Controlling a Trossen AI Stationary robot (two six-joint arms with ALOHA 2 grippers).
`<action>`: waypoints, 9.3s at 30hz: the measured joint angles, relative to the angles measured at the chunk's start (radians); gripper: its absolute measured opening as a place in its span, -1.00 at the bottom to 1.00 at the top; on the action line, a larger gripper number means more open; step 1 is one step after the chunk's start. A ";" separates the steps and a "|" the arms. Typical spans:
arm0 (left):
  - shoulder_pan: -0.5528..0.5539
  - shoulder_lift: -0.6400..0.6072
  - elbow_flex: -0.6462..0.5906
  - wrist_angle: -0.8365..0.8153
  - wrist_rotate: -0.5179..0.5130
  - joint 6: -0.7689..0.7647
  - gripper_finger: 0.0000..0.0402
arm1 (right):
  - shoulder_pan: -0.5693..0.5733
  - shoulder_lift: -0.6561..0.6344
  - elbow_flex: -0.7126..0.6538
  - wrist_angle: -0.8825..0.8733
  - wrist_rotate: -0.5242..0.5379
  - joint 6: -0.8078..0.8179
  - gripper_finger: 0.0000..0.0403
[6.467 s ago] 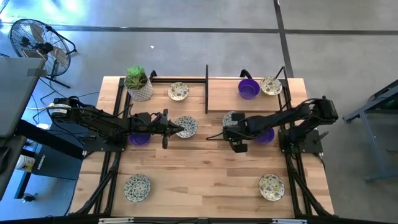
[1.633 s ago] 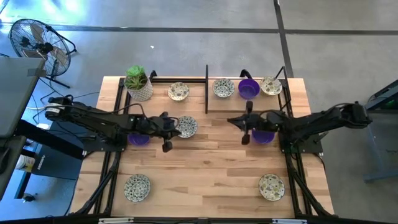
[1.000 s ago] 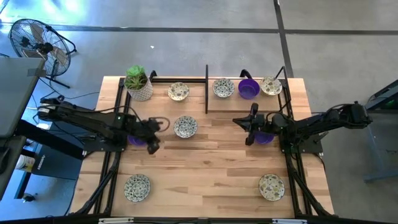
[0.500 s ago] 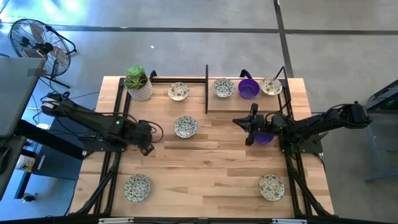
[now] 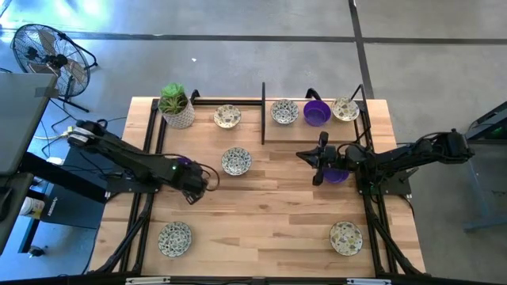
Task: Pick & Place Mini bowls
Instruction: Stack the left blue bowl on top of the blue bowl on the shelf
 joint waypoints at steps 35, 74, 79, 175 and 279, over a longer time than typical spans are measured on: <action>0.001 0.208 0.271 0.662 -0.030 0.798 -0.99 | 0.000 0.000 0.001 0.013 0.007 0.003 -1.00; 0.066 0.413 0.489 0.606 0.145 1.031 -0.58 | 0.000 0.000 0.001 -0.016 -0.011 0.000 -1.00; 0.066 0.339 0.483 0.653 0.169 1.060 -0.82 | 0.000 0.000 0.001 -0.016 -0.010 0.000 -1.00; 0.439 0.001 -0.417 1.890 0.473 0.941 -0.99 | 0.074 0.636 0.961 -1.383 -0.128 0.611 -0.96; 0.439 0.001 -0.416 1.911 0.475 0.899 -0.99 | -1.042 0.637 1.302 -1.948 -0.350 -0.460 -0.99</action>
